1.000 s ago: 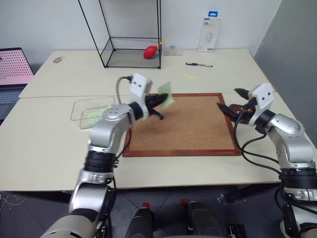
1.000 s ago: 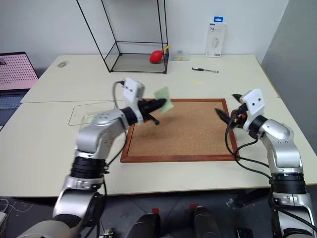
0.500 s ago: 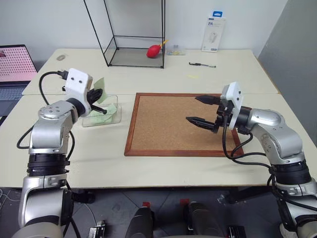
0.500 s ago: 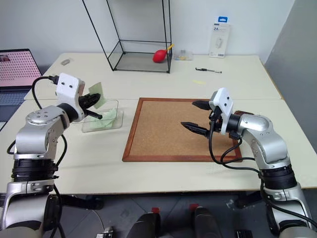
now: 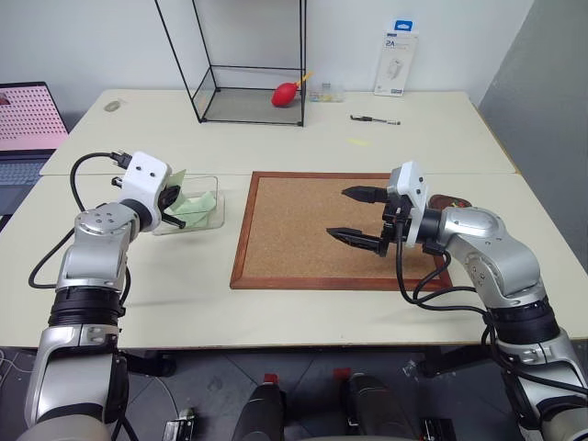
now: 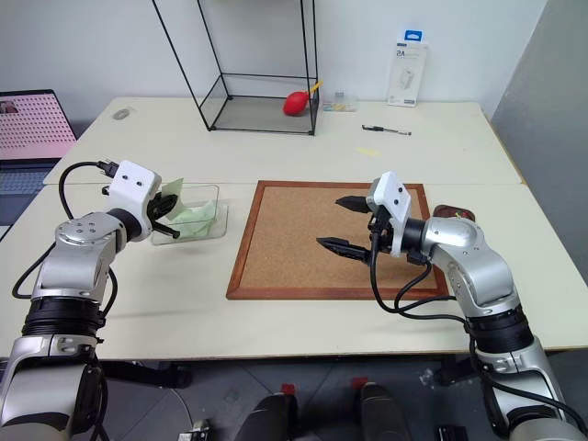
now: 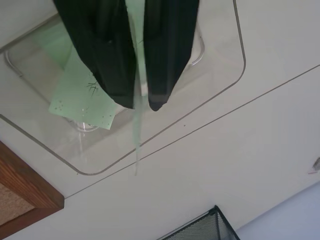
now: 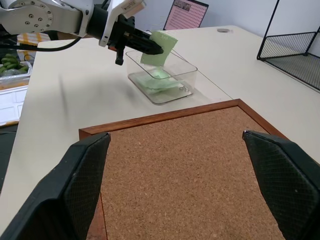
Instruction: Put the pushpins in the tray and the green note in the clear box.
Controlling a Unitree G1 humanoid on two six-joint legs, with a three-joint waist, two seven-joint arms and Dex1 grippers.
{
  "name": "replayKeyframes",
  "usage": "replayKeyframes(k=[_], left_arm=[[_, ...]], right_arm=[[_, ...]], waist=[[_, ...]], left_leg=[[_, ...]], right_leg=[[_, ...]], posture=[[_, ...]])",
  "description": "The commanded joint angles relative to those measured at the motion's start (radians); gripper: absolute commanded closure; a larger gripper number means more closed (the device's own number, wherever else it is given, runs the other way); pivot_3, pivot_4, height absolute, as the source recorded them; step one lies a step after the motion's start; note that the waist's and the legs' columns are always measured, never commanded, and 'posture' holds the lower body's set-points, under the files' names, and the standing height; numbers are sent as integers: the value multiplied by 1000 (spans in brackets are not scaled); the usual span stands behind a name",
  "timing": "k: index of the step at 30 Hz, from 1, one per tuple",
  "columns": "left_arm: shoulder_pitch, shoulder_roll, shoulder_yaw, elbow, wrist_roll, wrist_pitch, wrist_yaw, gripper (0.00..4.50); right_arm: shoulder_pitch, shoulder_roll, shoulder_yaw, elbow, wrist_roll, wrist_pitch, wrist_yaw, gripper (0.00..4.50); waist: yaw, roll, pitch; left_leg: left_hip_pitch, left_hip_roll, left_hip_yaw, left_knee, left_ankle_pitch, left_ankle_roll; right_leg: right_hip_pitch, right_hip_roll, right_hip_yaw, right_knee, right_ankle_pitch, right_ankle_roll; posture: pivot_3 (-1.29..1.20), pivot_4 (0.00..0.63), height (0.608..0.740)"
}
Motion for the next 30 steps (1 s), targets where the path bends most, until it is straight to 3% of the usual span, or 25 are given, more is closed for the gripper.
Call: replayKeyframes(k=[1, 10, 15, 19, 25, 30], left_arm=[[-22, 8, 14, -23, 4, -14, -7, 3282], [-21, -16, 61, -110, -67, 29, -21, 1656], [-15, -63, 112, -272, -182, 108, -53, 1656], [58, -117, 94, -508, -343, 248, -130, 1656], [231, -143, 3, -697, -369, 276, -165, 1656], [304, -163, -7, -729, -391, 249, -190, 1656]], right_arm=[[-21, -7, -13, -39, -1, 1, -4, 0], [-20, -8, -24, -29, -12, -12, -15, 0], [32, -20, -76, -49, -8, -17, -57, 0], [156, -34, -146, -132, 18, 50, -138, 0], [301, -48, -208, -208, 9, 55, -203, 0], [345, -48, -208, -195, -27, 6, -222, 0]], waist=[[0, 0, 0], [0, 0, 0], [0, 0, 0], [3, 0, 0], [-6, 0, 0], [-6, 0, 0]], left_leg=[[0, 0, 0, 0, 0, 0], [0, 0, 0, 0, 0, 0], [0, 0, 0, 0, 0, 0], [-1, -1, 0, 0, 0, 0], [1, 0, 2, 0, 0, 0], [3, 1, 2, 0, 0, 0]], right_leg=[[0, 0, 0, 0, 0, 0], [0, 0, 0, 0, 0, 0], [0, 0, 0, 0, 0, 0], [0, -1, 0, 0, 0, 0], [0, 0, 2, 1, 0, 0], [1, 1, 1, 2, 0, -1]], posture=[[0, 150, 740], [0, 150, 740], [0, 150, 740], [0, 150, 740], [0, 150, 740], [0, 150, 740]])
